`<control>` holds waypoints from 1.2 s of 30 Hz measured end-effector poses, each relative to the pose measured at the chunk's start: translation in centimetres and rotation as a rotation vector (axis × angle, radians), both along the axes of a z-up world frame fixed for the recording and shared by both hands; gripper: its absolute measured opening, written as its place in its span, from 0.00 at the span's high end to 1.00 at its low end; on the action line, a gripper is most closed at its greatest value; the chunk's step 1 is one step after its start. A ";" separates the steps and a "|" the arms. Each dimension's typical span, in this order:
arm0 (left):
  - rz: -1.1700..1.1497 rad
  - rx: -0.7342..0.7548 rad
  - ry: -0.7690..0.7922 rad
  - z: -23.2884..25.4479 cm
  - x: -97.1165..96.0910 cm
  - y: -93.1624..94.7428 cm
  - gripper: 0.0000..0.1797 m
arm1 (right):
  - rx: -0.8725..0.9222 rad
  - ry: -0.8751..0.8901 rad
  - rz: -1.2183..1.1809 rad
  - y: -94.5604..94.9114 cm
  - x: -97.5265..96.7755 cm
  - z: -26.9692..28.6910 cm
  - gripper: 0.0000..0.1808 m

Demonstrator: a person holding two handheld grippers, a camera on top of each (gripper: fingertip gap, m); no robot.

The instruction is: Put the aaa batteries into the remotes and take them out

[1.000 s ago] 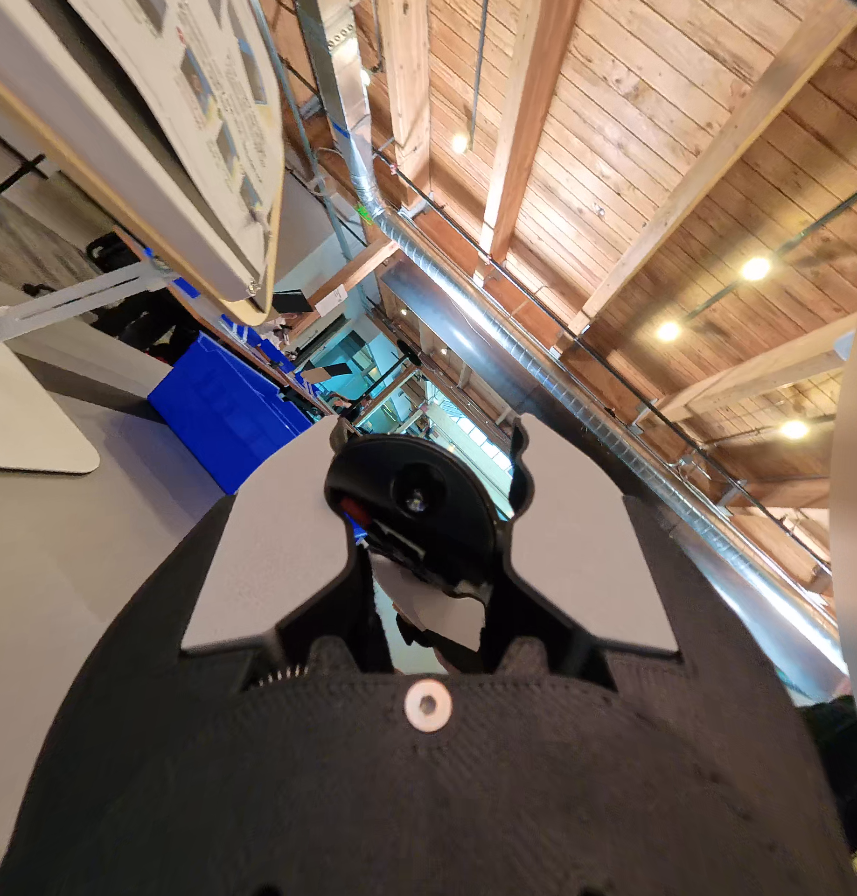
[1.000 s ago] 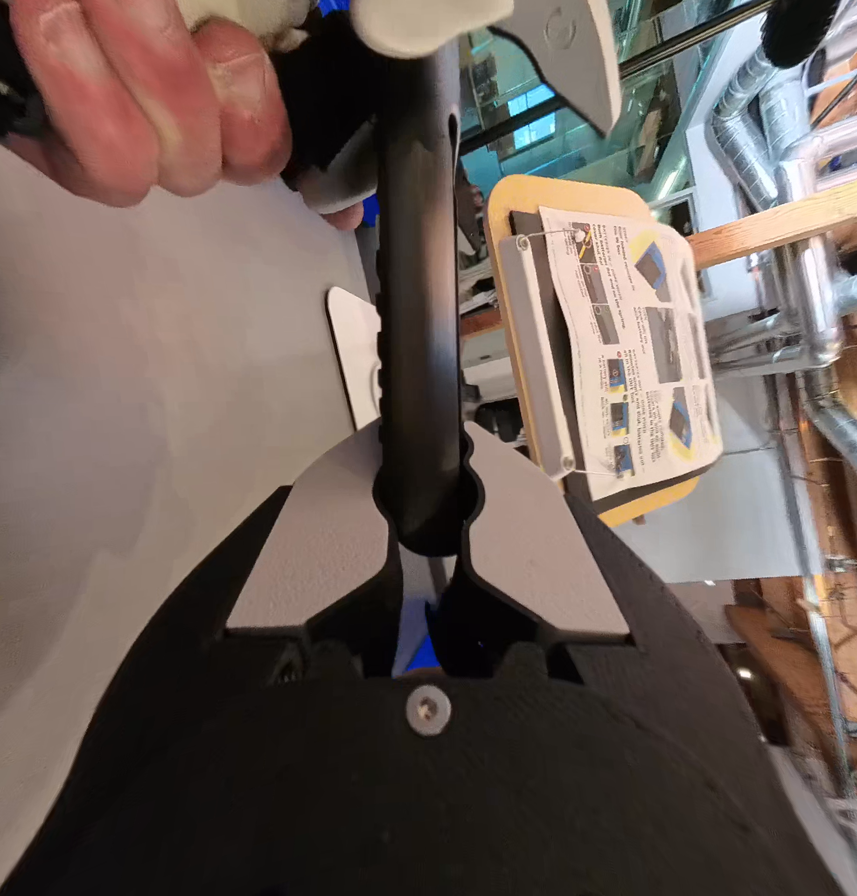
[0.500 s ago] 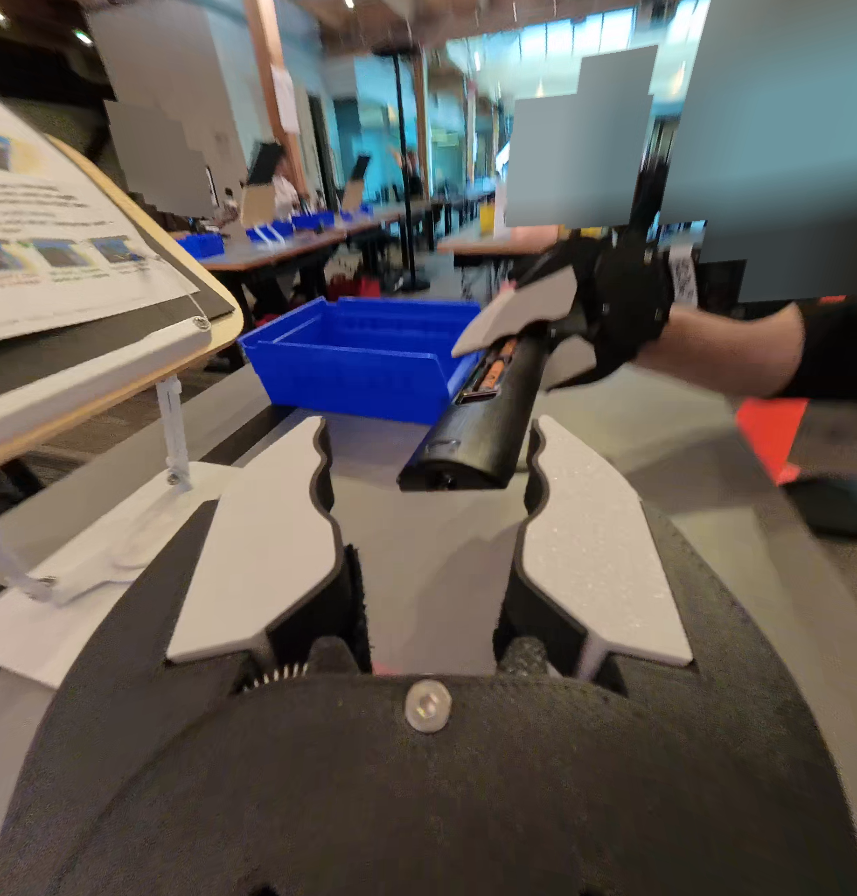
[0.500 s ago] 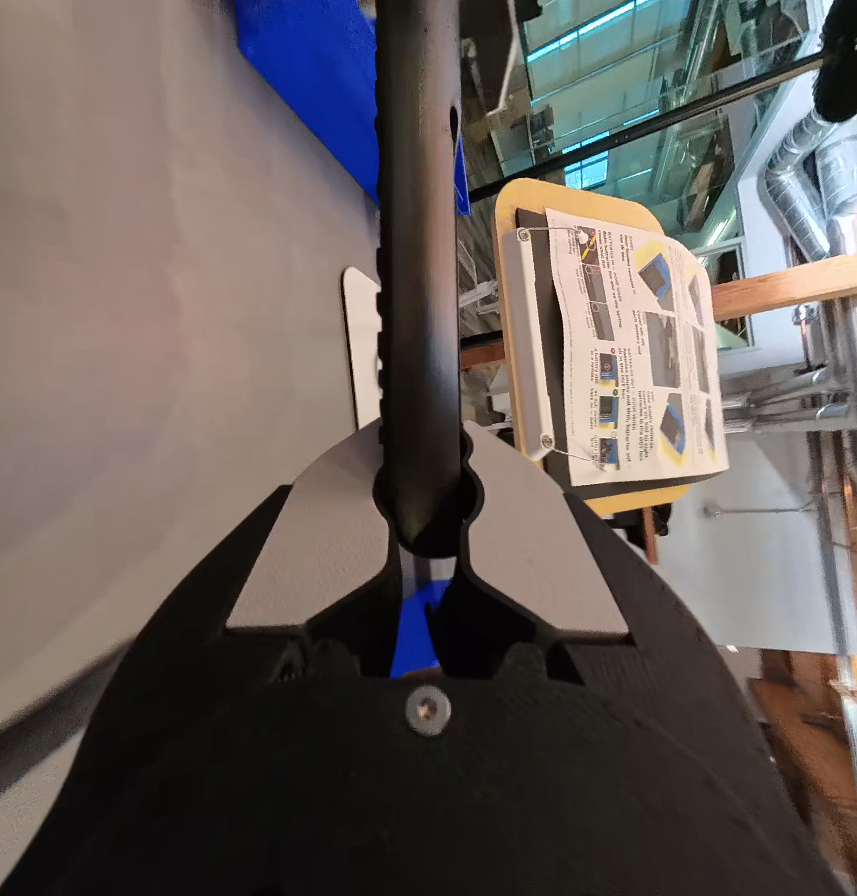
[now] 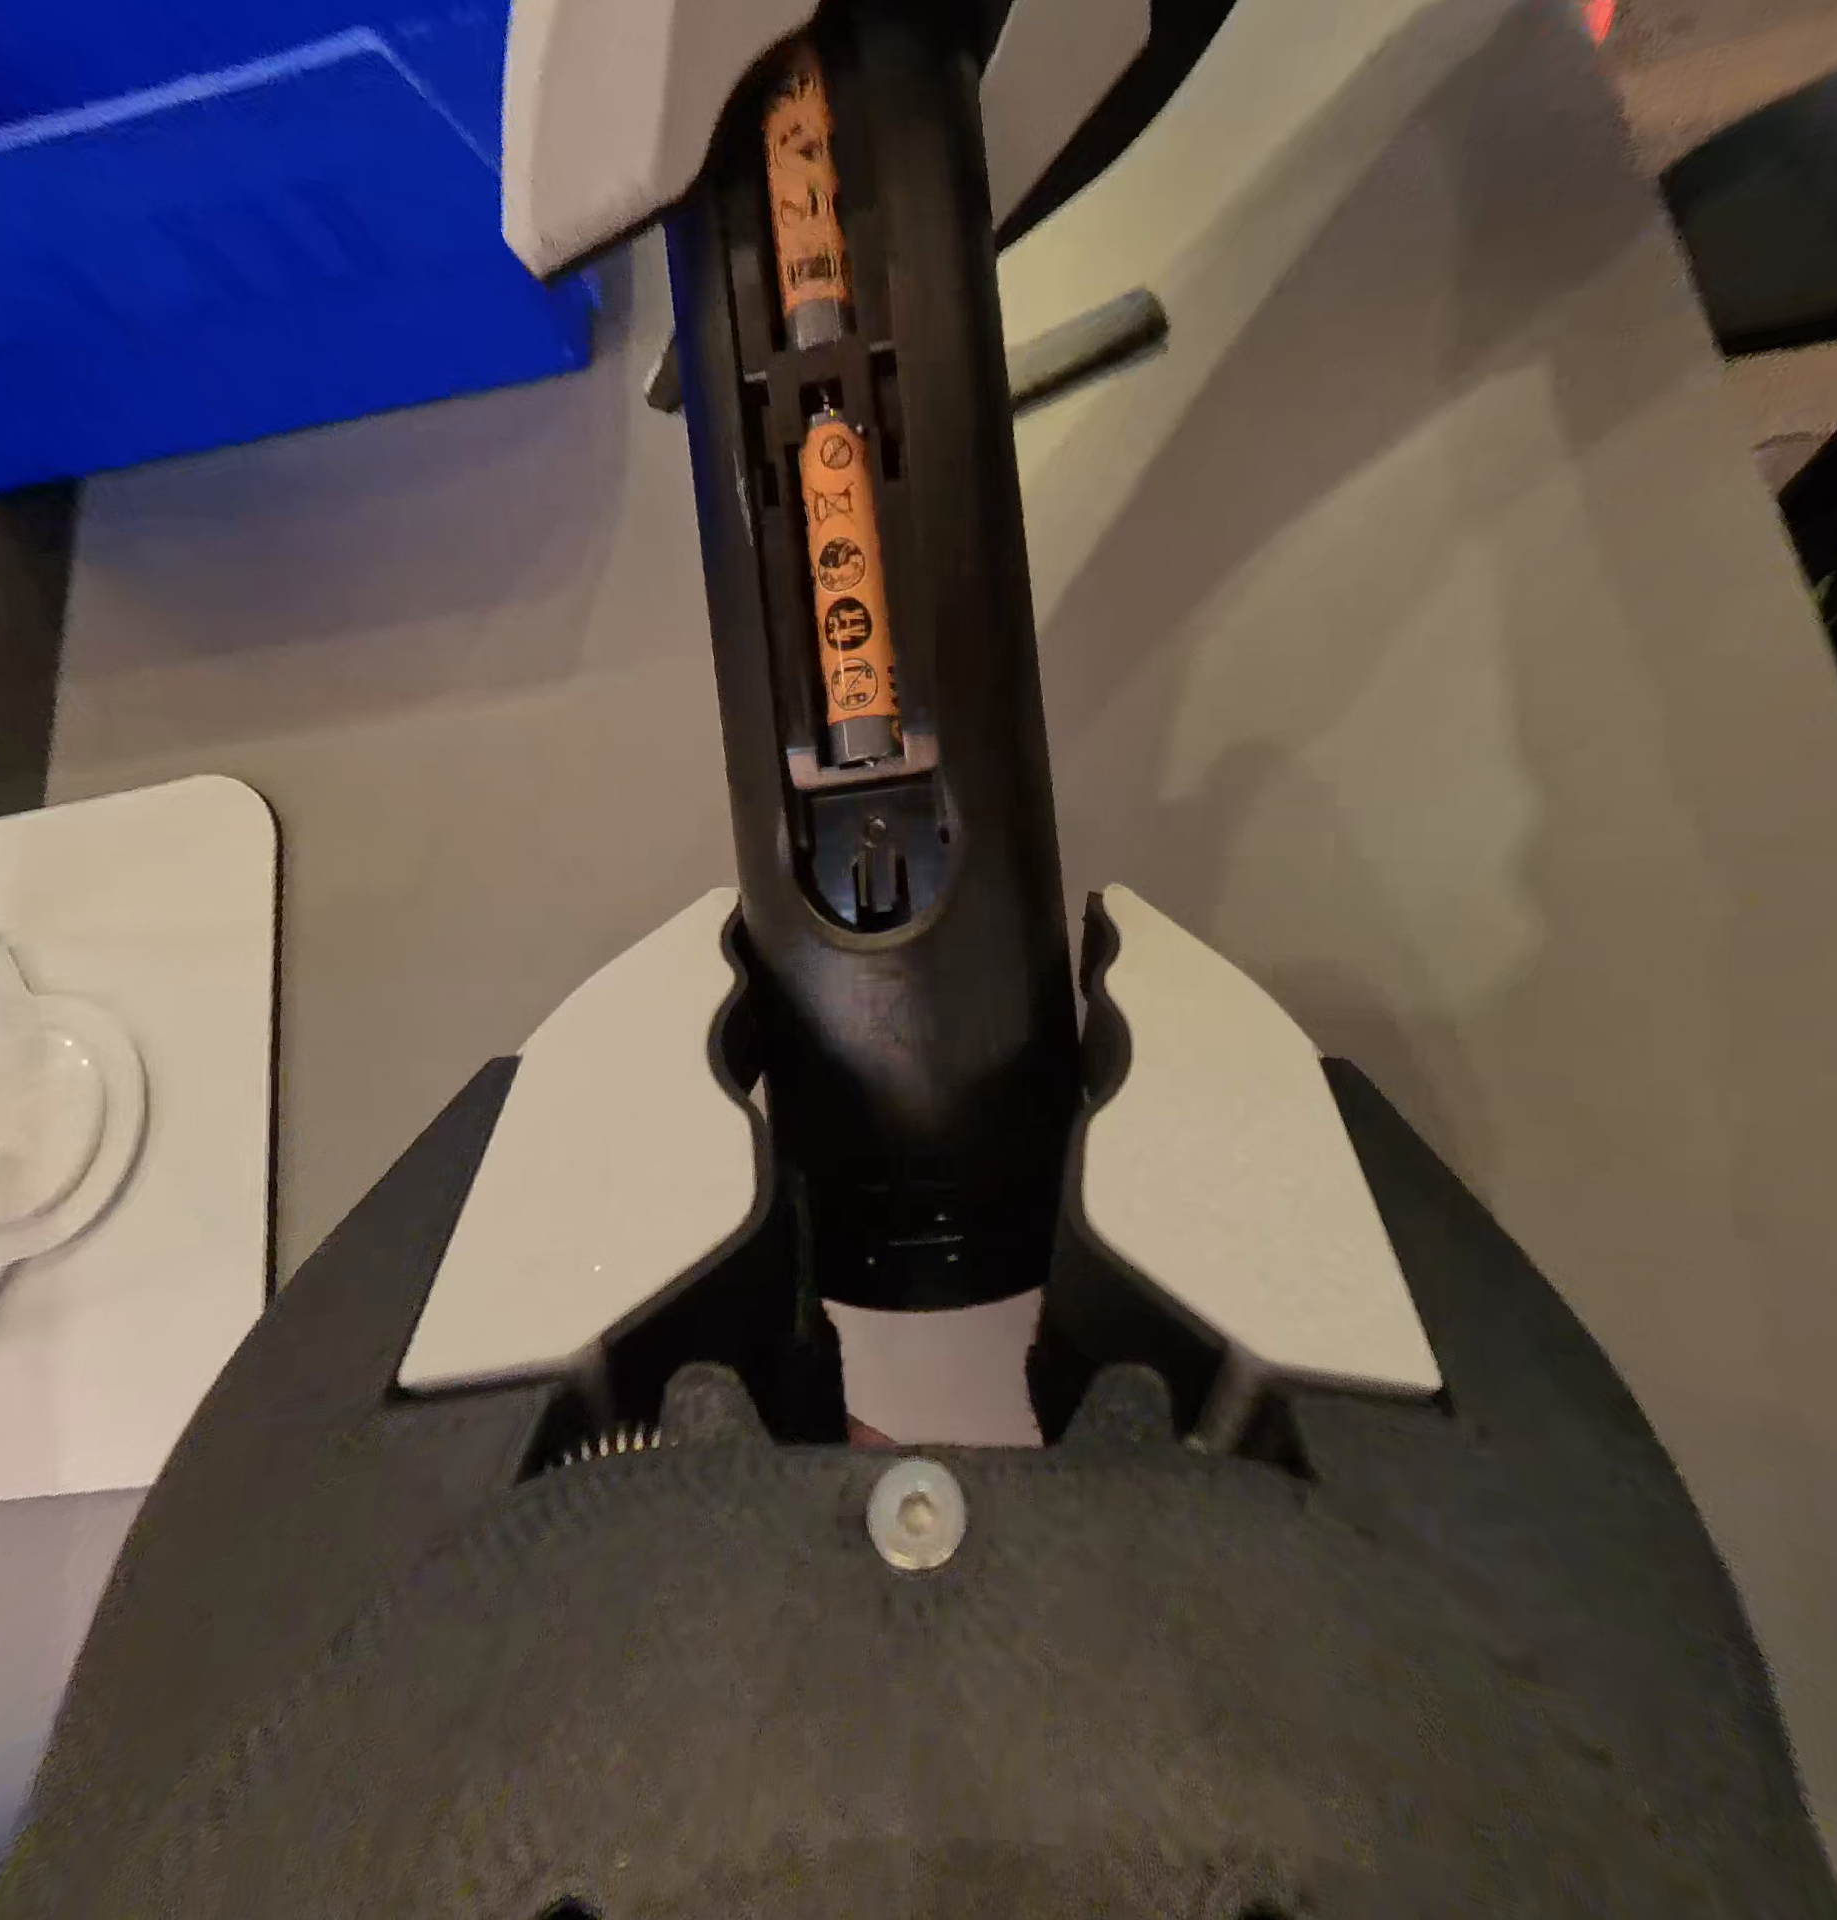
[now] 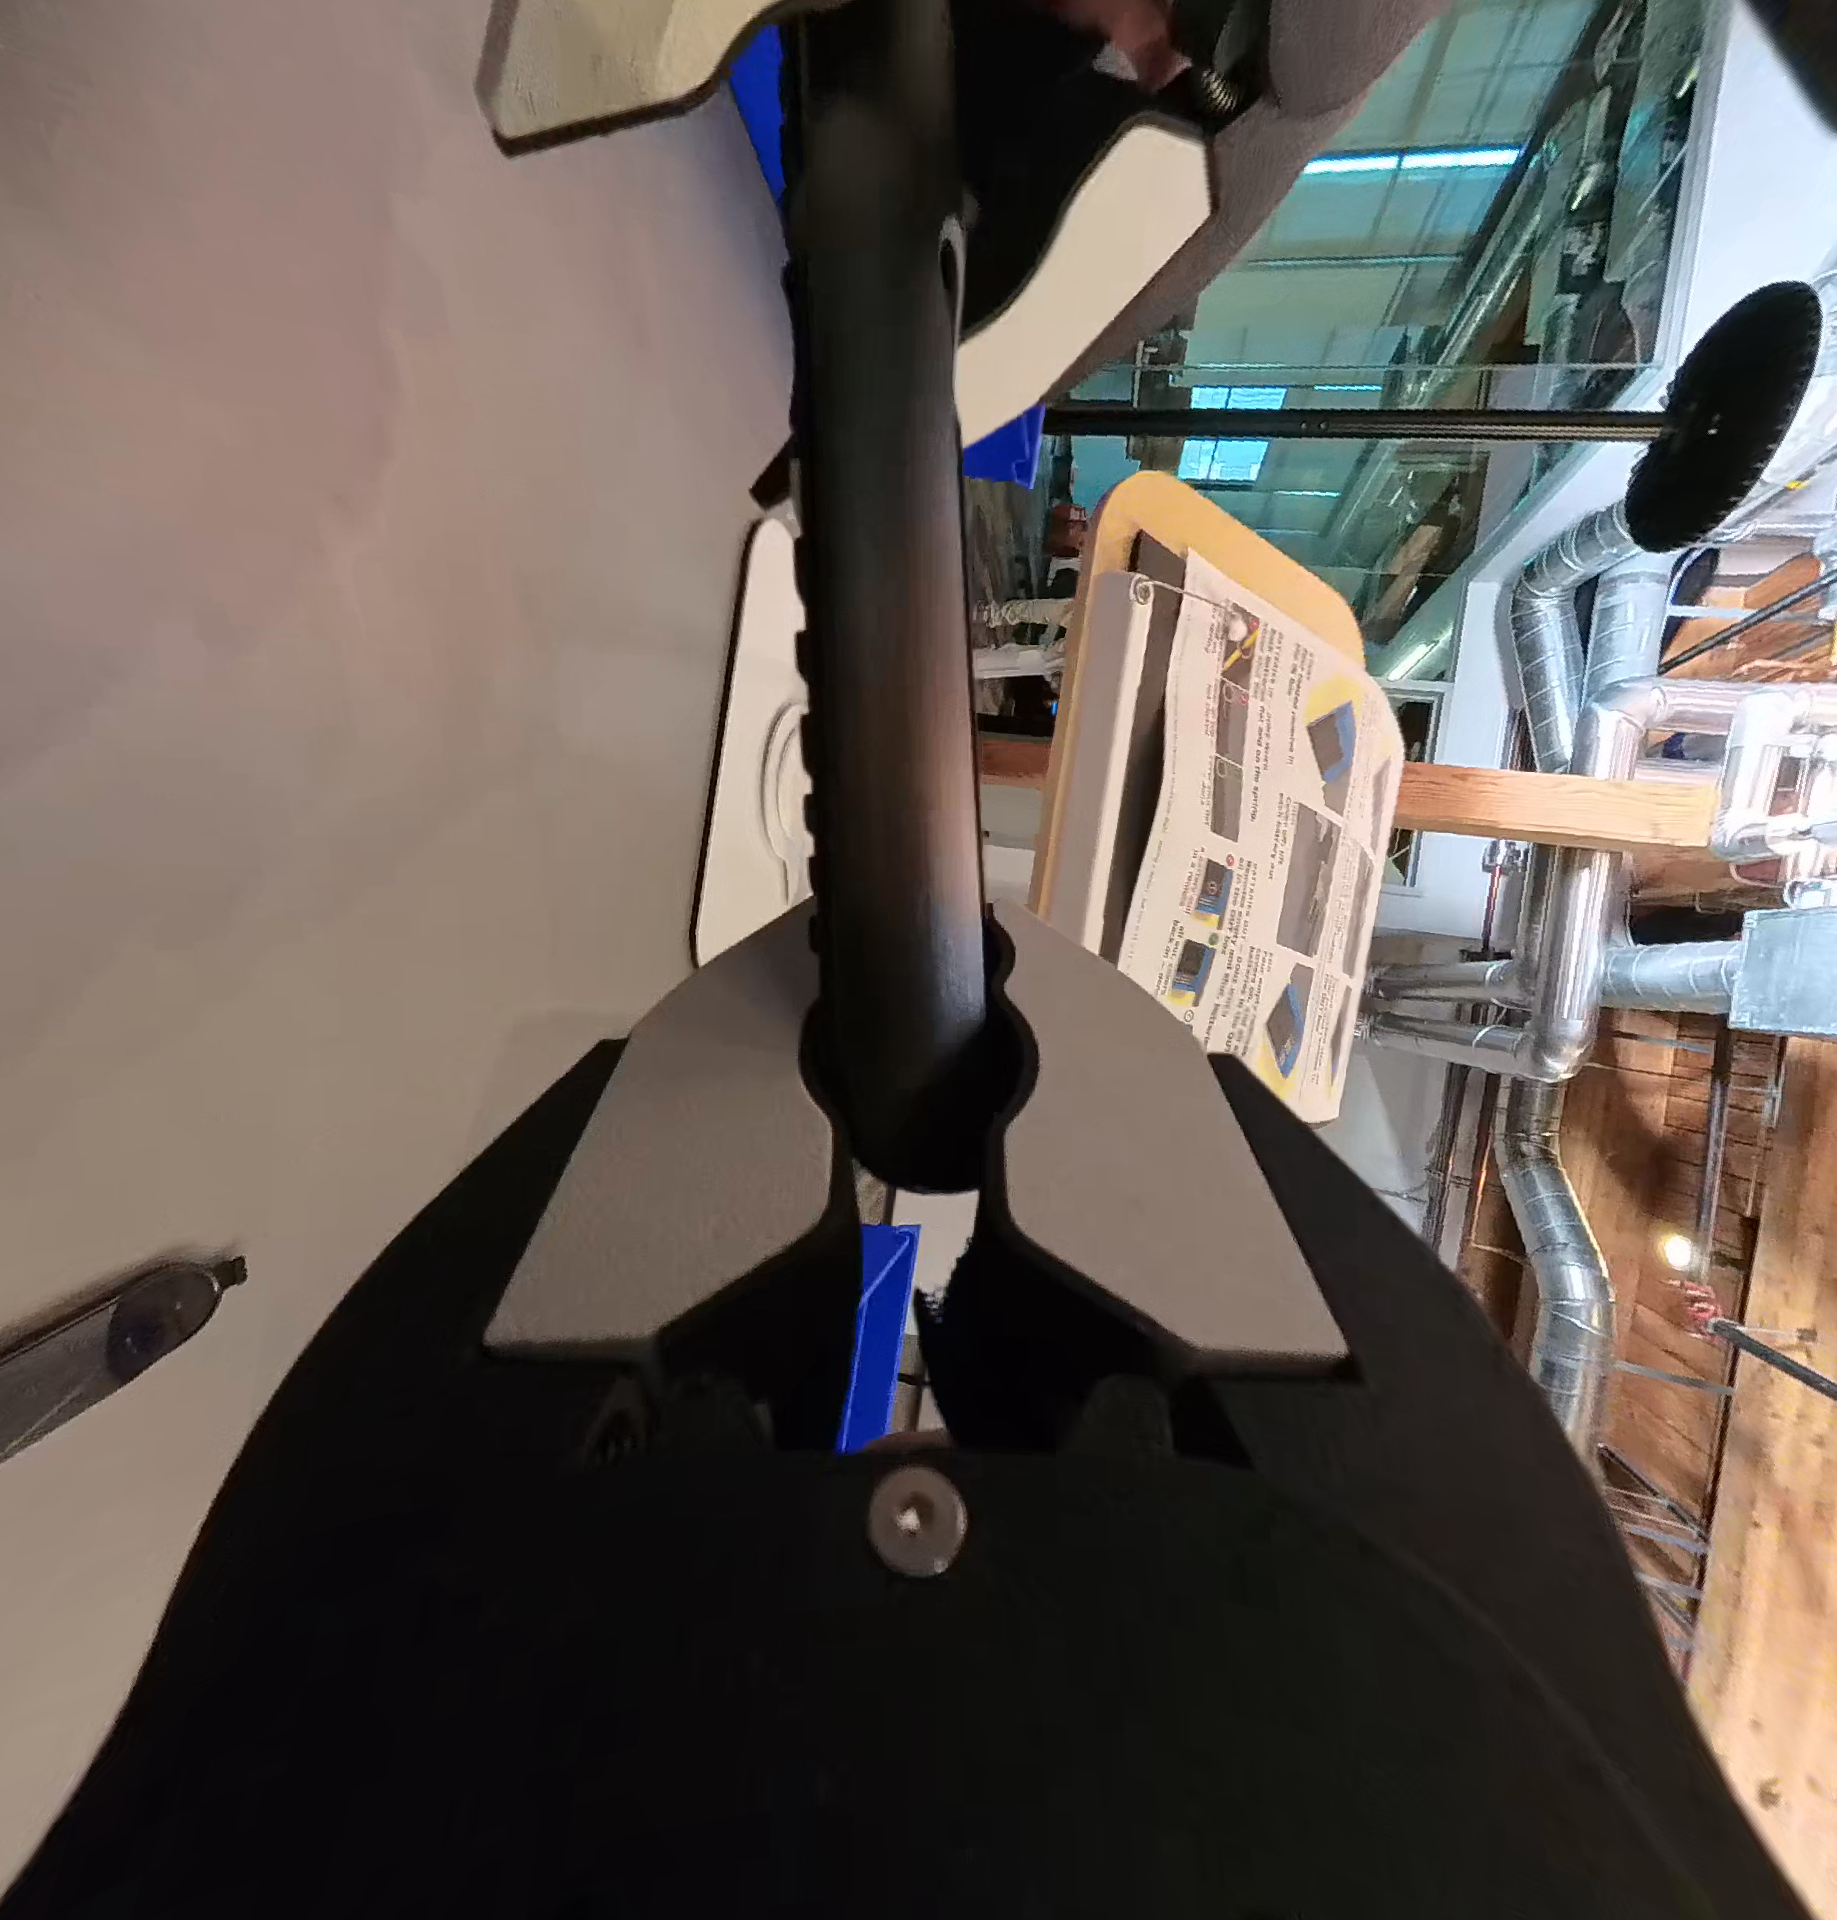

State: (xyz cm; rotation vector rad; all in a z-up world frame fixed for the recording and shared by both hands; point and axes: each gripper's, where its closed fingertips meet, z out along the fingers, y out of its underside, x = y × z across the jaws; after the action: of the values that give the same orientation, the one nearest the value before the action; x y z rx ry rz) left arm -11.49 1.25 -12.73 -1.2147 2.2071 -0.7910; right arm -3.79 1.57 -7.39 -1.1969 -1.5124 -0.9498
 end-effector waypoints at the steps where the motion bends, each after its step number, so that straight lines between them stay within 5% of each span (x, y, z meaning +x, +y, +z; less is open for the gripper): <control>1: 0.002 0.011 0.022 -0.6 0.1 0.2 0.67 | -0.001 -0.010 0.000 0.0 0.1 -0.3 0.89; 12: 0.176 0.129 -0.053 -3.0 2.7 2.9 0.67 | -0.007 -0.020 -0.099 2.6 2.7 -1.8 0.85; 16: 0.241 0.212 -0.089 -3.2 3.2 4.3 0.67 | -0.026 0.027 -0.149 3.3 3.9 -2.0 0.72; 19: 0.290 0.308 -0.110 -3.1 3.4 5.8 0.68 | -0.046 0.084 -0.167 3.2 4.7 -2.2 0.72; 33: 0.346 0.493 -0.284 -1.5 5.1 9.2 0.68 | -0.254 0.821 -0.284 4.1 6.0 -2.5 0.69; 36: 0.347 0.541 -0.307 -1.3 4.9 9.6 0.68 | -0.312 1.126 -0.276 4.6 6.2 -1.7 0.68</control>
State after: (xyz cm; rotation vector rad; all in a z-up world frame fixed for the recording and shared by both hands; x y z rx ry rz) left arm -6.60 10.90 -14.07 -1.0683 1.7324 -0.1980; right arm 2.46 6.13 -9.10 -1.7635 -0.5854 -0.0744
